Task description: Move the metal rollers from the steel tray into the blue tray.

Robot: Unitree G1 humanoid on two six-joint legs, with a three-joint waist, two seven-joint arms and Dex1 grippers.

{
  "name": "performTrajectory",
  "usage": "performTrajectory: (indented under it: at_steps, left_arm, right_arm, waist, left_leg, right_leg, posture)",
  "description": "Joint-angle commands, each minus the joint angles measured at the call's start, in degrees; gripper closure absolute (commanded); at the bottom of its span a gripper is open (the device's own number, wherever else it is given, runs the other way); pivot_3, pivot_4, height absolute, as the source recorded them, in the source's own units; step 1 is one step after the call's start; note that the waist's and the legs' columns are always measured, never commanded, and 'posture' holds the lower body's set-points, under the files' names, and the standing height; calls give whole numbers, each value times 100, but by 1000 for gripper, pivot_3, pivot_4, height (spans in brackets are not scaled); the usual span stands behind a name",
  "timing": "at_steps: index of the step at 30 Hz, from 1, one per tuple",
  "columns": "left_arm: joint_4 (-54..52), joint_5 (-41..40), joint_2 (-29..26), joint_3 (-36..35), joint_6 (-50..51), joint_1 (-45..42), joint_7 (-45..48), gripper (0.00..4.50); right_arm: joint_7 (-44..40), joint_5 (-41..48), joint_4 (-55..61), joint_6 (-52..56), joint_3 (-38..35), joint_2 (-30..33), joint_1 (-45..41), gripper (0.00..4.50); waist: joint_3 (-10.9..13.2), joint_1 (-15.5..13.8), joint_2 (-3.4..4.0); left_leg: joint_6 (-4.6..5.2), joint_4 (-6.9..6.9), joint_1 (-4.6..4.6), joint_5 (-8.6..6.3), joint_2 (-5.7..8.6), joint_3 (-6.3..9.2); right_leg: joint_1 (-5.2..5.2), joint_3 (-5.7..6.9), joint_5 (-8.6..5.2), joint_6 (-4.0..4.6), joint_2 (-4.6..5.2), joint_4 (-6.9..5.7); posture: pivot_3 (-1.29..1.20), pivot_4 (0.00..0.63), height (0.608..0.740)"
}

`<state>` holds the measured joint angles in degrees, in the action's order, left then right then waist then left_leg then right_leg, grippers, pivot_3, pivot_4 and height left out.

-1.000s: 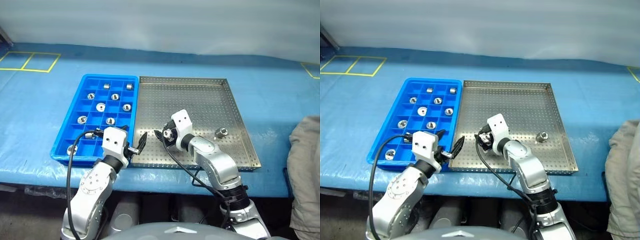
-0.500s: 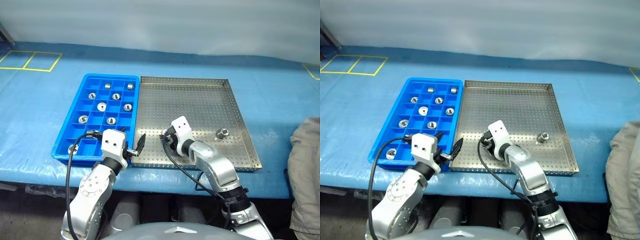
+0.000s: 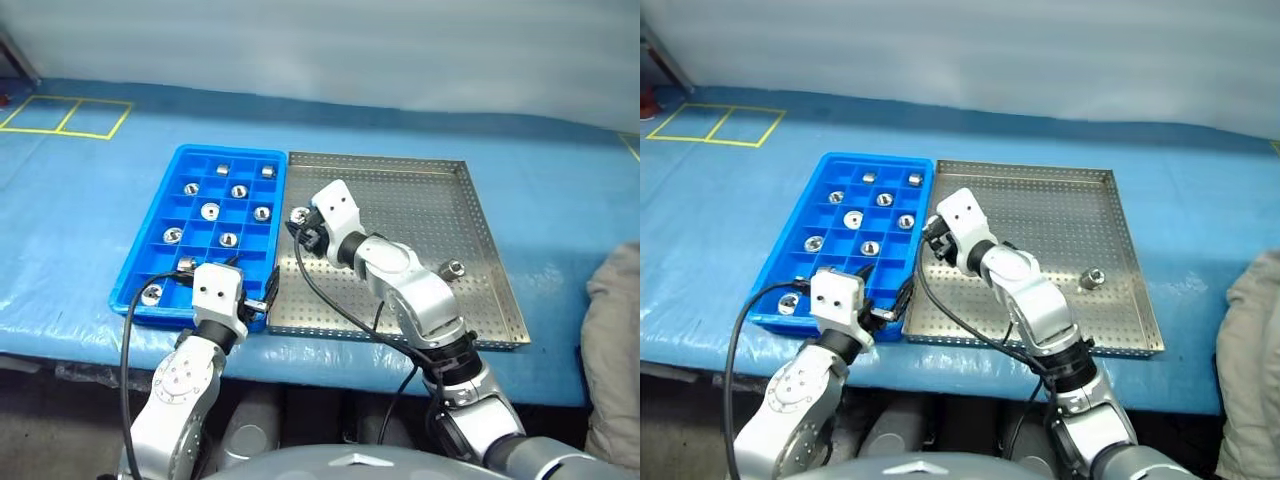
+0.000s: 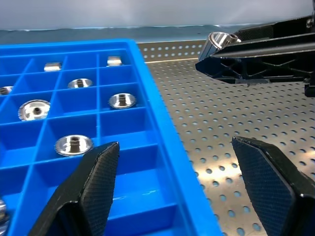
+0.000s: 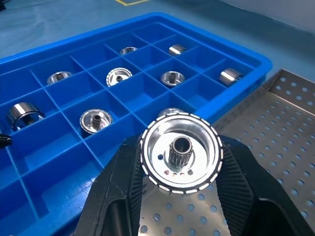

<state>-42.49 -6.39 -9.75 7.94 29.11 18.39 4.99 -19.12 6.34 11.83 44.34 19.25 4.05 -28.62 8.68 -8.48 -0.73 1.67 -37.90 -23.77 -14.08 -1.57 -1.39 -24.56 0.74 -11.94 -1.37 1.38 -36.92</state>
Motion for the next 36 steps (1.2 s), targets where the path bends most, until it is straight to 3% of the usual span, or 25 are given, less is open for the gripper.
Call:
performTrajectory:
  at_steps: [1,9,17,26,34,36]
  left_arm:
    - [-479,136,45,-102,-216,228,-137,508]
    - [-609,275,132,-63,-239,558,-298,508]
    - [-488,263,162,66,-192,447,-218,508]
    - [-328,241,99,159,-60,210,-82,508]
    - [-141,138,12,156,11,-70,145,508]
    - [-48,104,-32,169,39,-231,243,508]
  right_arm:
    - [-129,-9,-188,-128,227,-196,-269,2787]
    - [-245,-48,-601,-210,377,-385,-303,2787]
    - [-247,-89,-348,24,336,-131,9,2787]
    - [-327,-44,449,584,246,404,479,2787]
    - [-146,-8,940,950,-67,555,640,84]
    - [39,-68,1071,1003,-245,556,705,34]
  waist:
    - [0,-98,0]
    - [1,-616,1]
    - [0,-1083,1]
    - [-1,-1236,1]
    - [-2,-1148,2]
    - [-1,-1083,2]
  left_leg:
    - [0,0,-1,0,0,2]
    - [-1,-5,-2,0,-2,-1]
    - [-5,-4,-16,-3,-2,-4]
    - [-6,-5,-22,-4,-2,-8]
    - [-7,-11,-22,-4,-4,-19]
    - [-7,-11,-22,-4,-3,-21]
  right_leg:
    - [0,3,0,1,0,0]
    - [-2,9,-8,8,1,3]
    - [-15,15,-9,7,2,9]
    - [-18,23,-9,6,2,10]
    - [-15,31,-10,7,2,9]
    - [-16,31,-10,8,2,10]
  posture:
    - [496,150,740]
    - [536,150,740]
    - [489,150,740]
    - [433,150,740]
    - [333,150,740]
    - [310,150,740]
